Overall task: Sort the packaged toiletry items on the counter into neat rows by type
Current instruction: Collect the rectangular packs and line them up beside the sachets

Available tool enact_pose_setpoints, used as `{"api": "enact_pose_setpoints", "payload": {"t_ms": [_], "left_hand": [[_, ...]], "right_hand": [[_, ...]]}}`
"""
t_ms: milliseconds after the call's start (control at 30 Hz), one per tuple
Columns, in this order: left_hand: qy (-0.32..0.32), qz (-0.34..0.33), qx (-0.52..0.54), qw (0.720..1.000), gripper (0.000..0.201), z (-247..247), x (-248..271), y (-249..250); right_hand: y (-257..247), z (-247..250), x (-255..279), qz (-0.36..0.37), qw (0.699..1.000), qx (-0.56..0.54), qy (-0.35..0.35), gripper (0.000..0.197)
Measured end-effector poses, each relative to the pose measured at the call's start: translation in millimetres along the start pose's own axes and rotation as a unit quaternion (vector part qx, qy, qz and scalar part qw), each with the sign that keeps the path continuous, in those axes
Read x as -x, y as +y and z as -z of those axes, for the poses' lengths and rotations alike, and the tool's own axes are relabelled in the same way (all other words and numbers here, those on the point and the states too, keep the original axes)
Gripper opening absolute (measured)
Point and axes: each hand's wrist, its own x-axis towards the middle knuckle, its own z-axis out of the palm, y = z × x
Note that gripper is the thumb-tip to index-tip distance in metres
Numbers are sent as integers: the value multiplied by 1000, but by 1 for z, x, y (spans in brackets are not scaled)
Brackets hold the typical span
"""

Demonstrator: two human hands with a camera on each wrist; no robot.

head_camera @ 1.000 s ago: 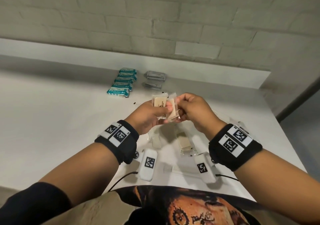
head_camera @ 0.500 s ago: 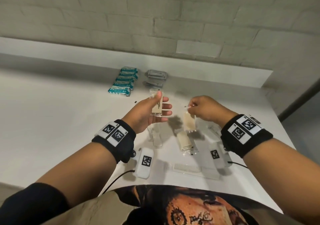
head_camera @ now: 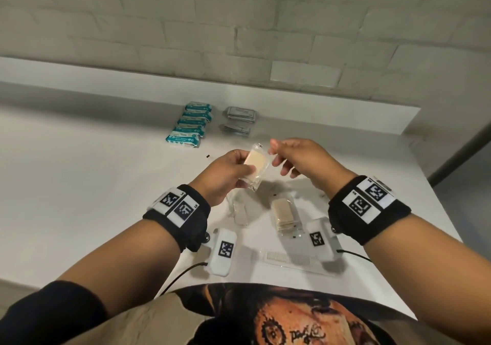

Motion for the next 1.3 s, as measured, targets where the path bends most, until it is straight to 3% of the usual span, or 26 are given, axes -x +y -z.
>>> {"api": "enact_pose_setpoints", "payload": {"t_ms": [133,233,300,367,400,467,533,600,700,800,867,933,1000,1167,1233,1300], "left_hand": [[-9,-36,-59,998,19,-7,2,2],[-4,-50,-90,995,19,-10,2,2],[5,-46,-106,993,19,-12,4,0],[14,-31,-121,992,20,-14,5,-2],[19,-17,-131,991,18,-16,6,-4],[29,20,-159,987,15,-19,7,-10],[21,64,-186,980,11,-23,7,-18],[0,118,-213,970,11,-32,7,-27],[-16,190,-229,954,29,-46,8,-39],[12,217,-197,956,21,-58,6,-48],[36,222,-195,955,21,-63,5,-52],[46,232,-183,954,20,-68,7,-54],[50,235,-153,959,17,-72,8,-56],[38,220,-74,972,5,-83,19,-59],[39,204,-63,976,9,-89,24,-61],[81,169,-77,979,18,-92,23,-63]], "right_hand": [[-9,-3,-4,23,999,38,12,12],[-7,0,-4,35,999,39,14,9],[-6,5,-3,68,983,162,56,6],[-5,14,-3,91,939,315,107,13],[-5,18,0,85,934,334,96,15],[-1,22,3,51,931,362,9,19],[9,17,5,23,894,438,-94,22],[24,4,3,8,868,475,-145,23],[45,-14,0,1,894,439,-90,22],[52,-13,3,-53,928,368,-6,35],[55,-8,12,-135,933,332,-18,31],[56,-9,27,-243,947,196,-68,27],[58,-11,39,-288,949,99,-81,21],[54,-8,58,-286,956,6,-56,16],[55,-6,61,-244,965,72,-54,14],[59,-1,58,-166,968,189,-18,12]]}}
